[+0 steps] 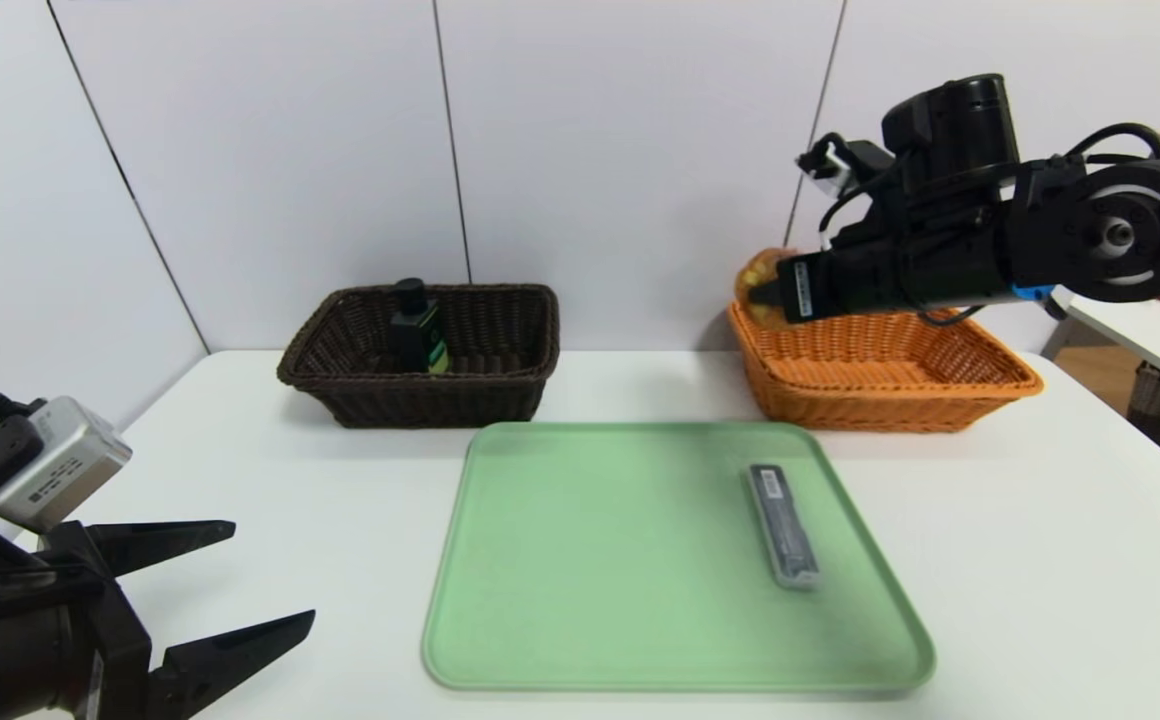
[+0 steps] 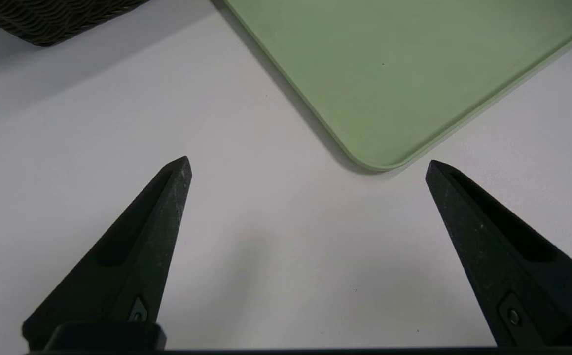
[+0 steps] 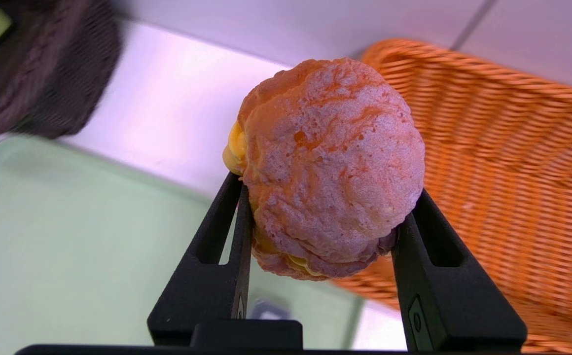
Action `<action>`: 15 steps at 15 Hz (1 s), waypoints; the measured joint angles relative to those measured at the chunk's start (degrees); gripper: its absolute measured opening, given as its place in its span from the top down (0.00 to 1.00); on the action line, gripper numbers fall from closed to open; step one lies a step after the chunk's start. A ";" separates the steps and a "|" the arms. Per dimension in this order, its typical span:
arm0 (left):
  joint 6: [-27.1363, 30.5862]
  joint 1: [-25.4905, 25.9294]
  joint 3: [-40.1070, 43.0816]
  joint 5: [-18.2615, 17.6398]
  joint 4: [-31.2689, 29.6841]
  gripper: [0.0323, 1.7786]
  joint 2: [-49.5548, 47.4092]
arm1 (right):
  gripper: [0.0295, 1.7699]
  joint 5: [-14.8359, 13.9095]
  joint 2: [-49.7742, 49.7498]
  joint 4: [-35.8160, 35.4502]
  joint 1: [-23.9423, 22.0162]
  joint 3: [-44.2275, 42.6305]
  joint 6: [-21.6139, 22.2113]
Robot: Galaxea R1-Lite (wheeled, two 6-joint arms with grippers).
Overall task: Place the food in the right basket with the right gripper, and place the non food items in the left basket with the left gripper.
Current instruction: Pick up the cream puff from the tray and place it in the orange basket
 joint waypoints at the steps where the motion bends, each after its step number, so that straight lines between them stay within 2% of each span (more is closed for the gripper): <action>1: 0.00 0.00 0.02 -0.02 -0.04 0.05 0.00 | 0.56 0.11 0.77 0.02 -2.22 -1.10 -0.09; 8: -0.02 0.00 0.11 0.00 -0.04 0.05 0.00 | 0.56 0.48 8.55 0.66 -14.87 -5.23 -2.97; 11: -0.16 0.00 0.11 0.00 -0.06 0.05 0.04 | 0.56 0.69 11.79 1.22 -17.49 -5.84 -4.46; 15: -0.33 0.00 0.27 0.10 -0.04 0.05 0.06 | 0.56 0.69 14.88 1.24 -18.46 -6.01 -4.66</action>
